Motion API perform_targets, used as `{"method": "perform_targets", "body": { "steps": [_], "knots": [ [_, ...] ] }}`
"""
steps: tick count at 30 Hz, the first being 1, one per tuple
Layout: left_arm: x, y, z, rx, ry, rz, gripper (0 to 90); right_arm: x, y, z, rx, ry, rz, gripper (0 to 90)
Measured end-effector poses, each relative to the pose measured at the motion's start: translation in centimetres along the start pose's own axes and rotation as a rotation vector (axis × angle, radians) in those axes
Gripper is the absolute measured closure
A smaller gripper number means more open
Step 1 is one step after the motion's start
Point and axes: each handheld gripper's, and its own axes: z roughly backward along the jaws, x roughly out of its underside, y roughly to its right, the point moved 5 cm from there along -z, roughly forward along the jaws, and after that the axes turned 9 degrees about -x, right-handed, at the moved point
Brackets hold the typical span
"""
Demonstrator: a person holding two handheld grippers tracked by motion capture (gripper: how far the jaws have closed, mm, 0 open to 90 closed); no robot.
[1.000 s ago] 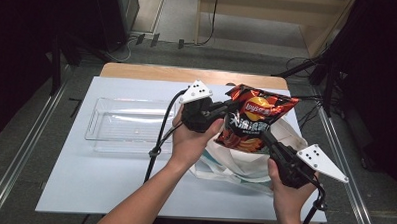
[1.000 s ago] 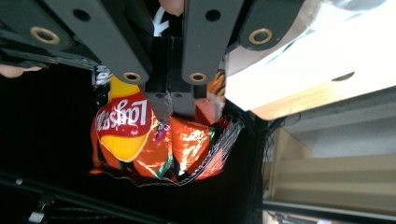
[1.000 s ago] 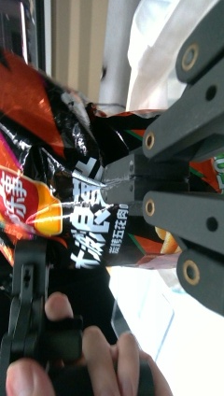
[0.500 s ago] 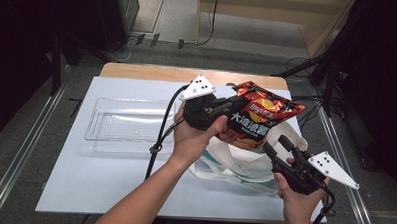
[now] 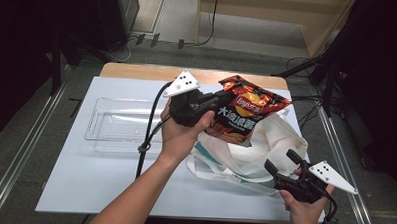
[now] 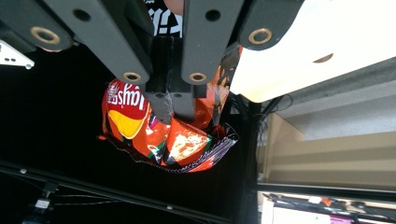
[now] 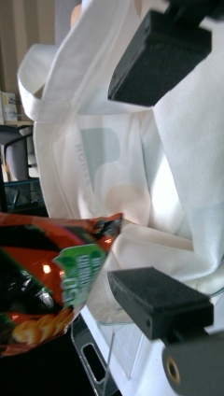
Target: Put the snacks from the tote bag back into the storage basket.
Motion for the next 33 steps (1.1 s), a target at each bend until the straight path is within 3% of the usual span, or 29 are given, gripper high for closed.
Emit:
{"method": "perform_targets", "body": {
  "steps": [10, 17, 24, 33],
  "knots": [
    [-1.1, -2.2, 3.1, -0.045, 0.047, 0.017, 90.0, 0.6, -0.1, -0.2, -0.015, -0.018, -0.007, 4.7],
    [-0.9, -4.3, 5.1, -0.085, 0.06, 0.033, 90.0, 0.8, -0.1, 0.1, -0.008, -0.02, -0.004, 4.6],
    [-0.9, -6.1, 7.0, -0.124, 0.069, 0.038, 90.0, 0.9, 0.2, 0.4, 0.031, -0.018, -0.004, 4.7],
    [-0.9, -8.7, 9.5, -0.179, 0.094, 0.059, 90.0, 1.0, 0.4, 0.3, 0.043, -0.02, 0.004, 4.7]
  ]
}}
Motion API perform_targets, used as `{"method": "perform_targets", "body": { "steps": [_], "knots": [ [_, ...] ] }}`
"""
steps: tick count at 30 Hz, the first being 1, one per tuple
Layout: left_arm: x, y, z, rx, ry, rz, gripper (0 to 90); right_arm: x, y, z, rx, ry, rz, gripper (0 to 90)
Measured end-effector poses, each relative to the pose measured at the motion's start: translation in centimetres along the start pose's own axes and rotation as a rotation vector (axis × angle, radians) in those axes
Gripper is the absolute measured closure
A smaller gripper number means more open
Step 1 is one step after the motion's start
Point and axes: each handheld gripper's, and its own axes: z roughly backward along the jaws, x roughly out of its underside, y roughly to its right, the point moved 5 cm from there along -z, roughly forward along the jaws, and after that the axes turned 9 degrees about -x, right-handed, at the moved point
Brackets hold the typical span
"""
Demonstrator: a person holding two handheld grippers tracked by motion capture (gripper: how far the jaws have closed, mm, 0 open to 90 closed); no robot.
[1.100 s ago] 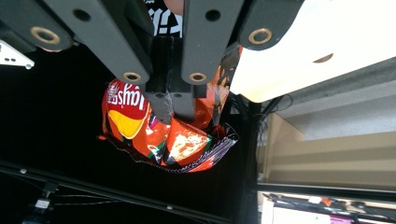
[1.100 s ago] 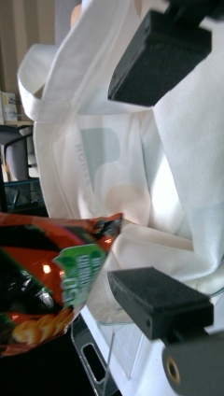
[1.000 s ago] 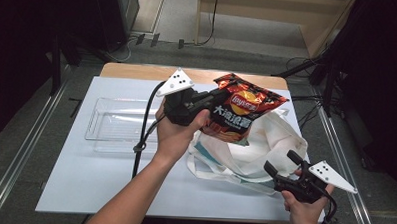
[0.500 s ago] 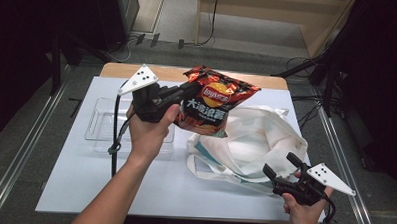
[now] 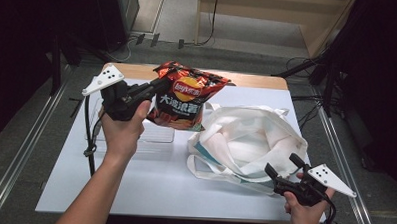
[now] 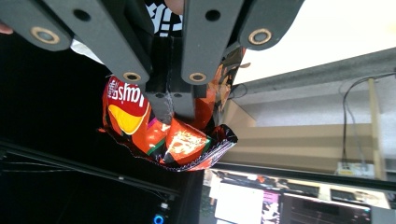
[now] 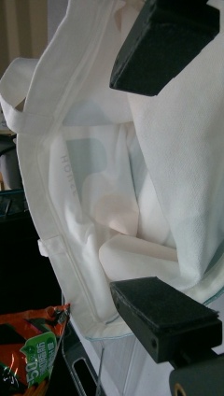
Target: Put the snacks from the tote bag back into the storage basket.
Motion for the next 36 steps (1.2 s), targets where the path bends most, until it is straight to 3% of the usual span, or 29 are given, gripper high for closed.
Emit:
{"method": "perform_targets", "body": {
  "steps": [8, 15, 24, 26, 29, 36],
  "knots": [
    [0.0, -2.5, 1.4, -0.06, 0.009, 0.006, 90.0, 0.1, 0.0, -0.2, 0.006, -0.005, 0.007, 4.7],
    [0.3, -5.1, 2.7, -0.099, 0.017, 0.039, 90.0, 0.1, -0.4, -0.3, 0.004, -0.006, 0.019, 4.7],
    [0.4, -7.6, 4.0, -0.14, 0.031, 0.074, 90.0, 0.2, -0.4, -0.3, 0.004, -0.005, 0.017, 4.7],
    [0.6, -7.8, 4.1, -0.146, 0.031, 0.079, 90.0, 0.2, -0.4, -0.3, 0.005, -0.003, 0.016, 4.7],
    [1.2, -8.4, 3.9, -0.17, 0.016, 0.054, 90.0, 0.3, -0.4, -0.4, 0.005, -0.007, 0.013, 4.7],
    [3.5, -10.1, 3.2, -0.191, -0.014, 0.089, 90.0, 0.3, -0.4, -0.4, 0.006, -0.011, 0.016, 4.7]
  ]
}}
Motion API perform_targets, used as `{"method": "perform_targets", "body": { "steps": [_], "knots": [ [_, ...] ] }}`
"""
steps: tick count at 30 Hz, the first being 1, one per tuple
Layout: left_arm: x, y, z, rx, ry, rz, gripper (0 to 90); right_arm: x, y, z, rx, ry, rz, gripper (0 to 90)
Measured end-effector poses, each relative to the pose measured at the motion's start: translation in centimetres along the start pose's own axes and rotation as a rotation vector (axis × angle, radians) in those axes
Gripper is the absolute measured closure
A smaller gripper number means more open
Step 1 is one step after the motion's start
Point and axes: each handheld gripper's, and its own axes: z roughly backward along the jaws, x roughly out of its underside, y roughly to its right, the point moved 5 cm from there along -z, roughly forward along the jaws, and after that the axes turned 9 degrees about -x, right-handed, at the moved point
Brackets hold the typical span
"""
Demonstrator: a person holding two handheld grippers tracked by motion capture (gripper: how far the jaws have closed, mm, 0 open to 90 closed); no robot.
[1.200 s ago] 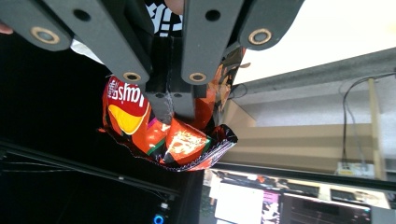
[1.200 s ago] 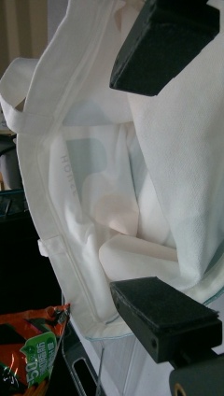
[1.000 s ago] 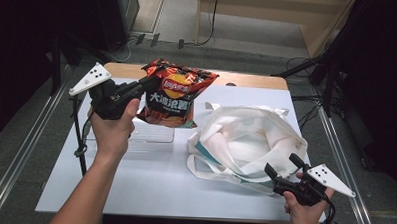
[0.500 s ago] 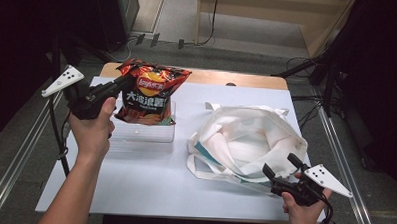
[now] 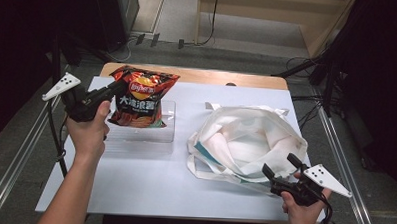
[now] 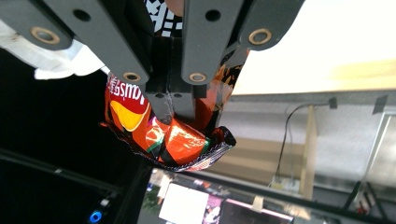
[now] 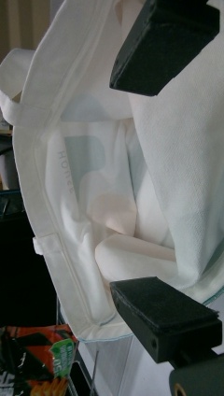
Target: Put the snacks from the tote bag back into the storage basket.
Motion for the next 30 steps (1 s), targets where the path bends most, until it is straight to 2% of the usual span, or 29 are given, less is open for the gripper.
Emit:
{"method": "perform_targets", "body": {
  "steps": [9, 12, 14, 17, 19, 21, 25, 27, 28, 30],
  "knots": [
    [3.5, -2.3, -1.9, -0.056, -0.069, 0.027, 90.0, 0.2, -0.2, -0.2, -0.007, -0.01, -0.004, 4.7],
    [4.3, -3.1, -2.1, -0.072, -0.075, 0.042, 90.0, 0.2, -0.1, -0.2, -0.008, -0.011, -0.002, 4.7],
    [4.7, -3.6, -2.1, -0.105, -0.083, 0.028, 90.0, 0.2, -0.1, -0.2, -0.009, -0.009, -0.005, 4.8],
    [5.0, -4.1, -2.0, -0.125, -0.101, 0.037, 89.5, 0.2, -0.1, -0.1, -0.008, -0.007, -0.002, 4.8],
    [5.2, -4.3, -2.0, -0.131, -0.108, 0.037, 80.9, 0.2, -0.1, -0.1, -0.008, -0.01, -0.01, 4.7],
    [5.3, -4.4, -1.8, -0.136, -0.118, 0.033, 77.9, 0.2, -0.1, -0.2, -0.008, -0.01, -0.012, 4.8],
    [5.2, -4.4, -1.6, -0.137, -0.122, 0.03, 57.2, 0.2, -0.1, -0.2, -0.007, -0.009, -0.007, 4.7],
    [5.3, -4.3, -1.6, -0.147, -0.141, -0.007, 48.7, 0.2, -0.1, -0.2, -0.008, -0.009, -0.008, 4.8],
    [5.4, -4.1, -1.6, -0.165, -0.153, -0.031, 42.5, 0.2, 0.0, -0.2, -0.007, -0.01, -0.007, 4.8],
    [5.7, -4.0, -1.6, -0.182, -0.184, -0.048, 23.9, 0.2, 0.0, -0.1, -0.008, -0.009, -0.006, 4.8]
  ]
}}
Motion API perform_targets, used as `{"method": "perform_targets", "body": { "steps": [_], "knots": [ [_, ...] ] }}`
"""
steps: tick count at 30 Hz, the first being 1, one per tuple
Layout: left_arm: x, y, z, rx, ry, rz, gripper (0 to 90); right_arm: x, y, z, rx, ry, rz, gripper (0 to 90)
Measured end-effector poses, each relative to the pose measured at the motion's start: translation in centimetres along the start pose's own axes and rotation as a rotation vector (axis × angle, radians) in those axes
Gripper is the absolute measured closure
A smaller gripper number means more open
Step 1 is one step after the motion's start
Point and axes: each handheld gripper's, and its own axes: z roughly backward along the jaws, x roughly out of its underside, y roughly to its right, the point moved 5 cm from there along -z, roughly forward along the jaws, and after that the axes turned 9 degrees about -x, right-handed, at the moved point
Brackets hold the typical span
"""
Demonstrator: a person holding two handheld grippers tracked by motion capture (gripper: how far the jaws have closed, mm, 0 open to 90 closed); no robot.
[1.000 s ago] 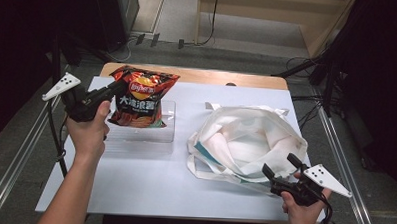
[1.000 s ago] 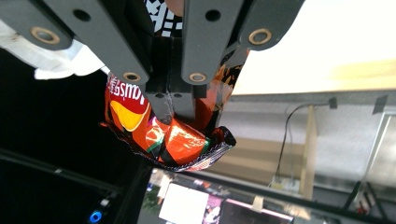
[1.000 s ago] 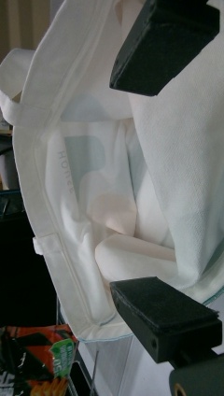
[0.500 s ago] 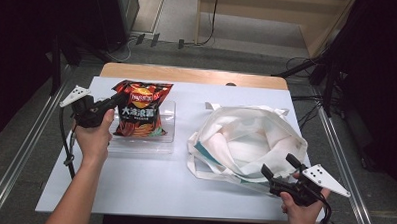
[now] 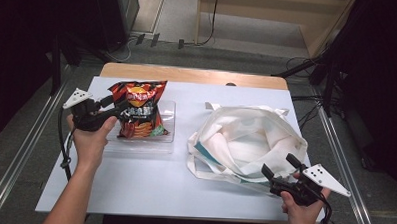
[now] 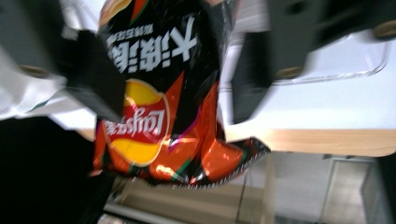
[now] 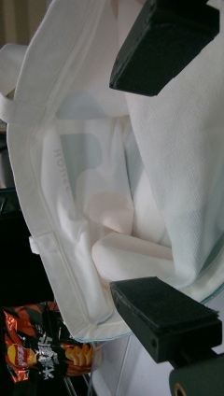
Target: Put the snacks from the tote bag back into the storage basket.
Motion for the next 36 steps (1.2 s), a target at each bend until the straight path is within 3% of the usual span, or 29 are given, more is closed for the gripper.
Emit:
{"method": "perform_targets", "body": {
  "steps": [4, 8, 20, 22, 34, 36],
  "knots": [
    [0.5, 0.3, 0.1, -0.067, -0.034, -0.044, 0.0, 0.0, 0.1, 0.1, 0.003, 0.001, 0.003, 4.8],
    [0.8, 0.4, 0.8, -0.083, -0.02, -0.056, 0.0, 0.0, 0.1, 0.1, 0.003, 0.001, -0.001, 4.8],
    [3.1, 1.8, 3.9, -0.037, 0.034, -0.098, 0.0, 0.0, 0.1, 0.1, -0.007, -0.005, 0.008, 5.5],
    [3.6, 2.3, 4.3, -0.019, 0.039, -0.082, 0.0, 0.0, -0.1, 0.1, -0.014, -0.009, 0.008, 5.6],
    [6.6, 4.4, 5.8, 0.023, 0.019, -0.1, 0.0, 0.3, 0.0, 0.0, -0.013, -0.01, 0.003, 5.9],
    [7.1, 4.5, 6.1, 0.011, 0.02, -0.111, 0.0, 0.4, -0.1, -0.1, -0.015, -0.017, 0.009, 6.0]
  ]
}}
